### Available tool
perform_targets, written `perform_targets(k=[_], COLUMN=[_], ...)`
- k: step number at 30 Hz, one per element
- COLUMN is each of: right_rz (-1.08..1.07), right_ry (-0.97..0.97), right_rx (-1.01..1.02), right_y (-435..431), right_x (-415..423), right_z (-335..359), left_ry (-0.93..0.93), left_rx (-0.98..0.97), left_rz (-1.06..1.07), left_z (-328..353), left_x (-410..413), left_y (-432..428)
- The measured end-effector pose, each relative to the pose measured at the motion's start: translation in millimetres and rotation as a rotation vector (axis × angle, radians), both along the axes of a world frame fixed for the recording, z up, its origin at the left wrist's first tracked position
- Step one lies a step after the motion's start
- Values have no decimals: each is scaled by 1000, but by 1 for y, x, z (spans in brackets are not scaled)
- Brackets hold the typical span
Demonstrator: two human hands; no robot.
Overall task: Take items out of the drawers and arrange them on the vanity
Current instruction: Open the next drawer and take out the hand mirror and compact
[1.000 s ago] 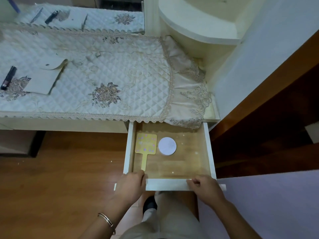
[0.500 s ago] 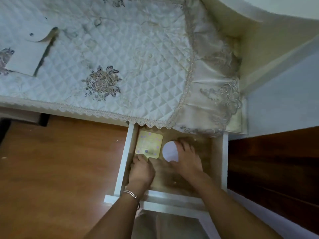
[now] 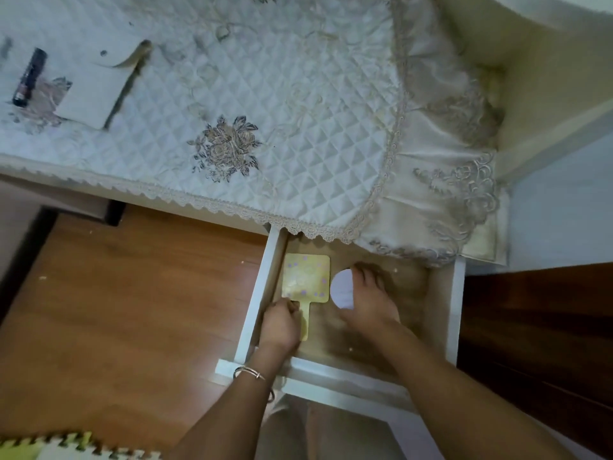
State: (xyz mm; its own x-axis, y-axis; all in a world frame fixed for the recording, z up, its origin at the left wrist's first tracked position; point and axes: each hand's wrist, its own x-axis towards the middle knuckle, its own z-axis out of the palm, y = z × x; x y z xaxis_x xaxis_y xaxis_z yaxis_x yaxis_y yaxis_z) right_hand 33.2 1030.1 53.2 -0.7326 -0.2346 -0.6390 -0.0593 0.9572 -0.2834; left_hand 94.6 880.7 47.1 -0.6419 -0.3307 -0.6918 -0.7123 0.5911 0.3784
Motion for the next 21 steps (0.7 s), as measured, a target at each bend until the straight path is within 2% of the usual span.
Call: perform_targets(k=[2,9,17,21], right_rz=[-34,-270,-381,-399], right_ry=[1,19,40,82], right_rx=[1,-52,-63,-91], right_y=[-1,14,42,42], right_x=[6,35,50,54], right_z=[3,17,29,41], left_ry=[-16,-19,1,29], left_rx=[17,-130,35,268], left_rz=[-4,-87,25,156], left_z=[3,-19,-12,13], left_x=[2,8,8,2], left_y=[3,30,23,10])
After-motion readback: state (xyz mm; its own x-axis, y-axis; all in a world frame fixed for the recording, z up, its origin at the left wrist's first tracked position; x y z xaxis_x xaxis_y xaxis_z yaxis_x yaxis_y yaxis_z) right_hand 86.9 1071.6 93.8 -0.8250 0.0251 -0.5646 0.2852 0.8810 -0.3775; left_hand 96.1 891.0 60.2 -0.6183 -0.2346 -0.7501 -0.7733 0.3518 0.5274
